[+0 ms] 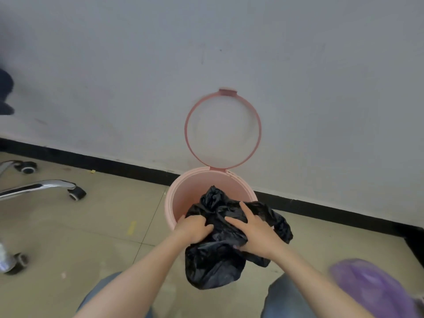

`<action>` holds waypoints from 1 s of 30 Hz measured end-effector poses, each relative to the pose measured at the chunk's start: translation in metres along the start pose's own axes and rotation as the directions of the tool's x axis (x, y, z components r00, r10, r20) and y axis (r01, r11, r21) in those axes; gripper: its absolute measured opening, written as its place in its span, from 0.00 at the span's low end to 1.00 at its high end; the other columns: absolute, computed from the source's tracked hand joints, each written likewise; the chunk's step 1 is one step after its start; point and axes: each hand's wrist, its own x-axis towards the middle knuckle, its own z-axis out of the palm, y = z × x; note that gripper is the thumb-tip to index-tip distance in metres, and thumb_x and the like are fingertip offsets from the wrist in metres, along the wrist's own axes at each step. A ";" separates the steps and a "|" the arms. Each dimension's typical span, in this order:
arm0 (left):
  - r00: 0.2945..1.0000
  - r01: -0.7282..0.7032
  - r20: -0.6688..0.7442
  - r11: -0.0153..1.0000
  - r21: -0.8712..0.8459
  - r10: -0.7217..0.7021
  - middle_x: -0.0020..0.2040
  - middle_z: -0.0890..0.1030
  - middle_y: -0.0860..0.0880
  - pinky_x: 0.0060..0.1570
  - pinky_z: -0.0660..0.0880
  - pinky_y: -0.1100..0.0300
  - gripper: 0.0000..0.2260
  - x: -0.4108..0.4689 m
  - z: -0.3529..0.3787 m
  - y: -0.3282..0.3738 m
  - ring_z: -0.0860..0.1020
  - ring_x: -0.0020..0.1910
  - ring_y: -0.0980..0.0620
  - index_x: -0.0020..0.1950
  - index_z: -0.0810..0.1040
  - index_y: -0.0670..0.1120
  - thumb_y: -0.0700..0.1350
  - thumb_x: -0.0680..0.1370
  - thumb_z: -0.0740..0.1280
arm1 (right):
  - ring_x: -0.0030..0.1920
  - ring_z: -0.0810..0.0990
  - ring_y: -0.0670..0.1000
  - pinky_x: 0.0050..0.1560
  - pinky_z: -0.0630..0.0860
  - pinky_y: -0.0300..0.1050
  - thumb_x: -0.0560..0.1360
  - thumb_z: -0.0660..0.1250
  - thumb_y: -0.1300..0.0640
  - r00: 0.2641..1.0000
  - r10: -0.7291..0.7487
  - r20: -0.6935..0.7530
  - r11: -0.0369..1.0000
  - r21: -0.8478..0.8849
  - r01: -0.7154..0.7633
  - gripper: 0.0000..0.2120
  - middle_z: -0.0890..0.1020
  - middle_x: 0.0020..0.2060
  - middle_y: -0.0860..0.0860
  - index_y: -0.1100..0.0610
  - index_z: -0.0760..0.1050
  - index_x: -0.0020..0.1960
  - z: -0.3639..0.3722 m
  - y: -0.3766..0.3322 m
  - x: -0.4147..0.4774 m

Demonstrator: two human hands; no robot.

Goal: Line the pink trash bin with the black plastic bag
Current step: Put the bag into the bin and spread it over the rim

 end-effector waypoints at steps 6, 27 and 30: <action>0.946 0.033 -0.309 0.975 -0.220 -0.102 0.77 0.47 0.46 0.72 0.52 0.49 0.27 -0.029 -0.008 0.001 0.48 0.75 0.44 0.74 0.48 0.53 0.60 0.78 0.51 | 0.50 0.77 0.61 0.40 0.70 0.47 0.76 0.60 0.63 0.977 0.038 -0.212 0.991 0.133 -0.010 0.08 0.77 0.54 0.60 0.59 0.76 0.52 0.009 0.011 0.076; 0.890 0.056 -0.455 0.990 0.132 0.010 0.66 0.74 0.49 0.63 0.62 0.53 0.10 -0.006 -0.010 -0.008 0.65 0.68 0.47 0.53 0.81 0.49 0.41 0.76 0.63 | 0.66 0.66 0.55 0.60 0.68 0.47 0.78 0.60 0.54 0.982 -0.157 -0.104 0.987 -0.059 0.151 0.19 0.71 0.68 0.53 0.48 0.68 0.68 -0.005 0.089 0.058; 0.727 0.265 -0.676 0.958 0.113 -0.121 0.67 0.72 0.44 0.65 0.58 0.50 0.11 -0.001 -0.039 -0.020 0.62 0.69 0.42 0.54 0.81 0.47 0.40 0.76 0.61 | 0.54 0.76 0.56 0.41 0.65 0.42 0.77 0.57 0.63 0.965 -0.128 -0.228 0.991 0.016 0.135 0.15 0.81 0.54 0.54 0.54 0.77 0.58 -0.008 0.072 0.070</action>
